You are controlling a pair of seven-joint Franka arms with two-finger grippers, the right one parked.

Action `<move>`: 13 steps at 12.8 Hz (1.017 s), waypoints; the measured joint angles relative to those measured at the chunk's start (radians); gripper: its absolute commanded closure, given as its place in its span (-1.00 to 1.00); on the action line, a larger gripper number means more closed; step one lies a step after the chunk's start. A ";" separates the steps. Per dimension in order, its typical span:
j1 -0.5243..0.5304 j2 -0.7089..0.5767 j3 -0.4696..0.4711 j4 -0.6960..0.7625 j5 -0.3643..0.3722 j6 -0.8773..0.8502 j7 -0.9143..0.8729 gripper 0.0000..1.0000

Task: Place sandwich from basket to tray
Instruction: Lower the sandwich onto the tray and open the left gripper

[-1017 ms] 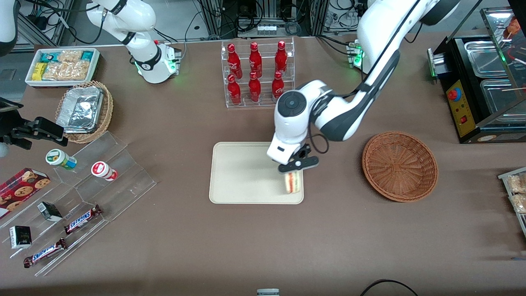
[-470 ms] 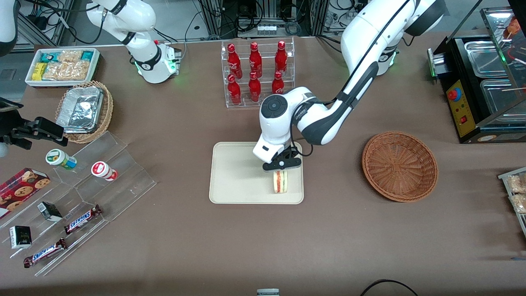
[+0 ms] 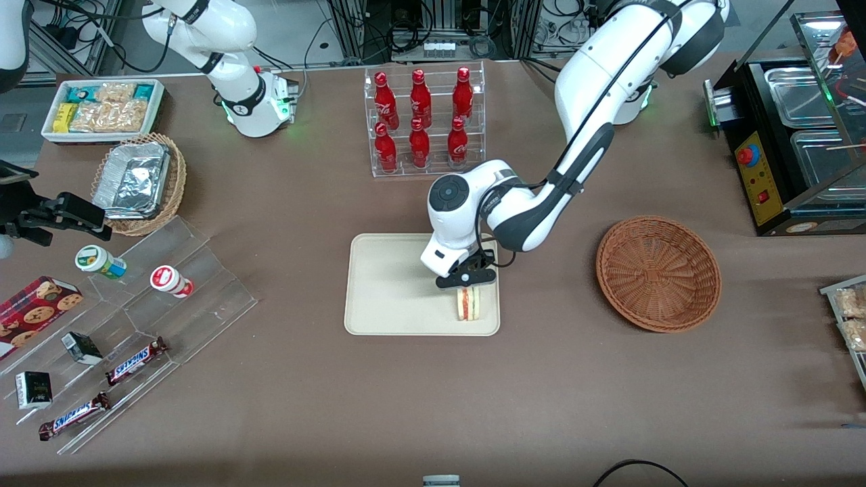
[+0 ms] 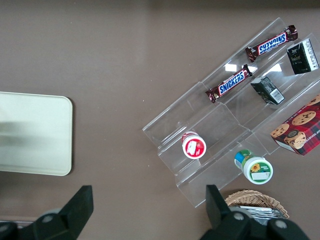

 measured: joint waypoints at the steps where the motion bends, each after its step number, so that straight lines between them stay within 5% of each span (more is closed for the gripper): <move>1: 0.000 0.001 0.000 0.002 0.003 0.003 0.000 -1.00; 7: 0.004 -0.035 0.000 0.047 -0.013 0.006 -0.017 -1.00; 13: 0.120 -0.364 0.008 0.072 -0.183 -0.283 -0.021 -1.00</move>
